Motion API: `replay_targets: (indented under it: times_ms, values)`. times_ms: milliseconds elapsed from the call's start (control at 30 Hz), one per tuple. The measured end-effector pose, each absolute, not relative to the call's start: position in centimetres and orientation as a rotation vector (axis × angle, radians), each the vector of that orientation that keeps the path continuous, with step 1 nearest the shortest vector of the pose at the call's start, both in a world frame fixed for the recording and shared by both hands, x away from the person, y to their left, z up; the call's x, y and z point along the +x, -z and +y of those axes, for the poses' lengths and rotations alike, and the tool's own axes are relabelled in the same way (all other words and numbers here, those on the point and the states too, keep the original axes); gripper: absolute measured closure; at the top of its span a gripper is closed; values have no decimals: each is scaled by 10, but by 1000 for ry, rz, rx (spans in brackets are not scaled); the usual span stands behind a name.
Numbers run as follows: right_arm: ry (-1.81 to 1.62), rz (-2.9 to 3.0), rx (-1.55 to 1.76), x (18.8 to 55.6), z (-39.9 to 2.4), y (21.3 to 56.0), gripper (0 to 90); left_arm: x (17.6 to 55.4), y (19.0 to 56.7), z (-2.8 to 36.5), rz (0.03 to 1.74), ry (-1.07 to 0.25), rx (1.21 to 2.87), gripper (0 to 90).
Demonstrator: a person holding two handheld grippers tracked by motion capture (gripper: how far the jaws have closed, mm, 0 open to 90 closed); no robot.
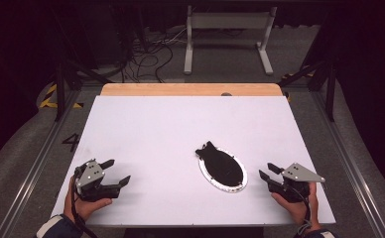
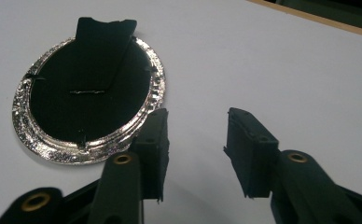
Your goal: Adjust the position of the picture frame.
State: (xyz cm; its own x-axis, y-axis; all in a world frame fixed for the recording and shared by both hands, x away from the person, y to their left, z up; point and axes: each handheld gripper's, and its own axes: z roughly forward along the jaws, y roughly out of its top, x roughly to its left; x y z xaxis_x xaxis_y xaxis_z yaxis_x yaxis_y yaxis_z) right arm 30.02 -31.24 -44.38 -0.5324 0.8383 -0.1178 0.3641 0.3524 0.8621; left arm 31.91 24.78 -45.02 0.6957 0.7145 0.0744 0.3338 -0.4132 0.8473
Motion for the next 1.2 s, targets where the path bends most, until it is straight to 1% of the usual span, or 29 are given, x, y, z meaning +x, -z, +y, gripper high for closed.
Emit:
replay_targets:
  times_ms: [33, 67, 100, 167, 233, 333, 400, 533, 600, 633, 933, 1033, 1200]
  values:
    - [-1107, 2071, 1042, 301, -312, 444, 653, 318, 450, 246, 794, -539, 2026, 355]
    - [-1106, 2080, 1045, 301, -312, 445, 684, 318, 450, 245, 777, -539, 2040, 391]
    - [-1111, 2087, 1050, 302, -311, 445, 712, 317, 450, 244, 768, -527, 2047, 457]
    - [-1103, 2104, 1066, 304, -311, 445, 782, 315, 449, 242, 740, -512, 2078, 617]
    - [-1093, 2123, 1064, 305, -309, 445, 831, 315, 450, 239, 716, -498, 2097, 726]
    - [-1081, 2154, 1075, 310, -307, 446, 887, 320, 450, 235, 690, -455, 2110, 849]
    - [-1101, 2172, 1074, 311, -305, 445, 900, 327, 449, 229, 665, -446, 2118, 896]
    - [-1131, 2220, 1057, 304, -300, 445, 900, 337, 444, 219, 638, -438, 2121, 900]
    - [-1133, 2263, 1030, 297, -292, 445, 900, 349, 439, 203, 600, -437, 2121, 900]
    - [-1133, 2263, 1030, 297, -292, 445, 900, 349, 439, 203, 600, -437, 2121, 900]
    - [-1118, 2350, 984, 277, -280, 446, 900, 390, 427, 137, 499, -373, 2113, 900]
    - [-1088, 2360, 982, 275, -279, 448, 900, 400, 423, 118, 477, -358, 2090, 900]
    - [-1057, 2323, 1013, 279, -280, 450, 900, 415, 428, 98, 468, -332, 2121, 900]
